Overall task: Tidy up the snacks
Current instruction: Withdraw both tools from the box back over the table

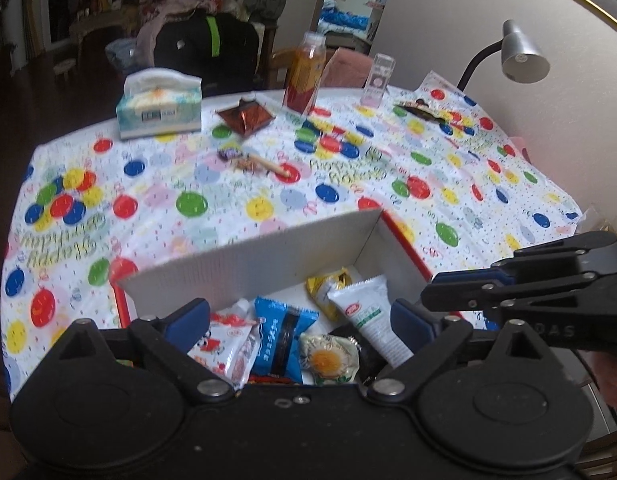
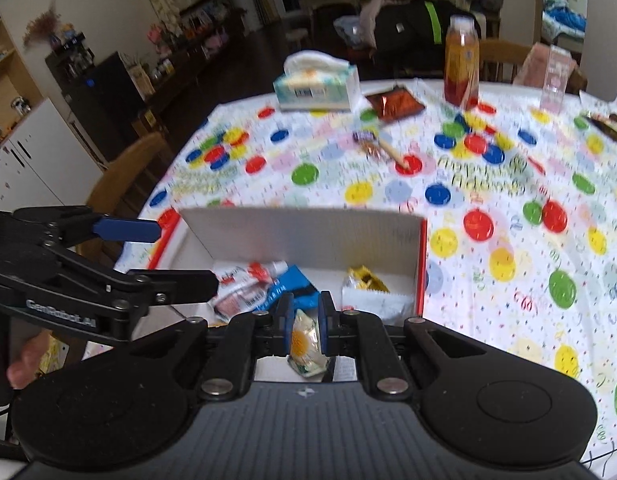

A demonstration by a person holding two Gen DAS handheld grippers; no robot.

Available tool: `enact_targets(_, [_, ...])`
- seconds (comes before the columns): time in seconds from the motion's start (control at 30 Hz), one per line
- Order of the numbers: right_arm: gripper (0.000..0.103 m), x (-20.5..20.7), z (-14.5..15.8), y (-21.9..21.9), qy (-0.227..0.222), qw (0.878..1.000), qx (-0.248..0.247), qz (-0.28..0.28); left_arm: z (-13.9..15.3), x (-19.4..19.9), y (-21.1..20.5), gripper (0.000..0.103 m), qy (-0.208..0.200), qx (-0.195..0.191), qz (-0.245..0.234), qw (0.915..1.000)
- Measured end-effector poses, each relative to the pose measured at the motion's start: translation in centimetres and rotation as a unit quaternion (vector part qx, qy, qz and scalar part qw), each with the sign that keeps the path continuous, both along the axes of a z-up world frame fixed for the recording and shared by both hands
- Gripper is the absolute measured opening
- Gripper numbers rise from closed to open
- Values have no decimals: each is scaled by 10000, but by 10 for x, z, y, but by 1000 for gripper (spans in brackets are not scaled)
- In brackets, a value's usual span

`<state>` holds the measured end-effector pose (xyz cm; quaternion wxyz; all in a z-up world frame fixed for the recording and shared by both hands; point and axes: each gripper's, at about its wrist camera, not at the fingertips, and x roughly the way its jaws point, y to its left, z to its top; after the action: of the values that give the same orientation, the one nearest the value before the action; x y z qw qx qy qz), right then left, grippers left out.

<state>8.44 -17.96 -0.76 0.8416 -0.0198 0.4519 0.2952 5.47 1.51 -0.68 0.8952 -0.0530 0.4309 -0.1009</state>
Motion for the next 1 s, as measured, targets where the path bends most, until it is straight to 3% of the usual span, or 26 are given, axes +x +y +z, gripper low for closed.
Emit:
enact_targets(0.3, [12,8,24,-11,-257,9996,-43,-117,14,12,-1,100,-192,62,62,9998])
enact_targets(0.63, [14,49,28,-30,-231,9996,-60,-158,20,51,-4,102,-241,99,260,9993])
enact_targets(0.7, [39,61,28,-33,-256,9996,-57,-135,19,62,-5,102,-231,133,339,9991])
enact_targets(0.77, [55,75,28,-37,-237,9996,18,-119,18,74,-5,103,-204,162,441,9987])
enact_targets(0.87, [56,100,25,-40,-205,9998,63,6,14,93,-5,103,-155,189,615,9978])
enact_targets(1.0, [75,132,20,-41,-361,9993,-18,127,8,125,-2,103,-81,225,918,9955])
